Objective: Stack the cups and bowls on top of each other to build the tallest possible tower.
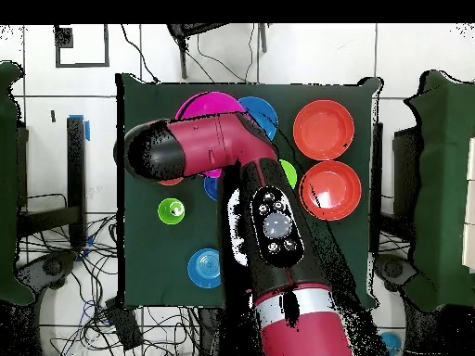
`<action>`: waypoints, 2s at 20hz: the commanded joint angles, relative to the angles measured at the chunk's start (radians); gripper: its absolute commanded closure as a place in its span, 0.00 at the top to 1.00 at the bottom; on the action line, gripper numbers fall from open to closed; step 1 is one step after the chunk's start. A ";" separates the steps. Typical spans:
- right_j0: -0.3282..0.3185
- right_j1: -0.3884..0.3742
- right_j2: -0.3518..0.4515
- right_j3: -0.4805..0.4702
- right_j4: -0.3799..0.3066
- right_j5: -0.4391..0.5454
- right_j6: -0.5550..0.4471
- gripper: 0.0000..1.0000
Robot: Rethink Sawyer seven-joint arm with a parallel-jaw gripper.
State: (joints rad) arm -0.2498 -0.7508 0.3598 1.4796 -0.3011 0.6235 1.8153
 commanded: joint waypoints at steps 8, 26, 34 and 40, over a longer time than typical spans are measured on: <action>-0.092 0.023 0.085 -0.046 -0.075 0.085 -0.195 0.00; -0.182 0.050 0.141 -0.034 -0.121 0.064 -0.223 0.00; -0.183 0.074 0.165 -0.103 -0.133 0.131 -0.229 0.00; -0.210 0.077 0.196 -0.124 -0.125 0.173 -0.270 0.00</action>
State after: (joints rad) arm -0.4349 -0.6890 0.4776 1.4214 -0.3796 0.6680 1.8153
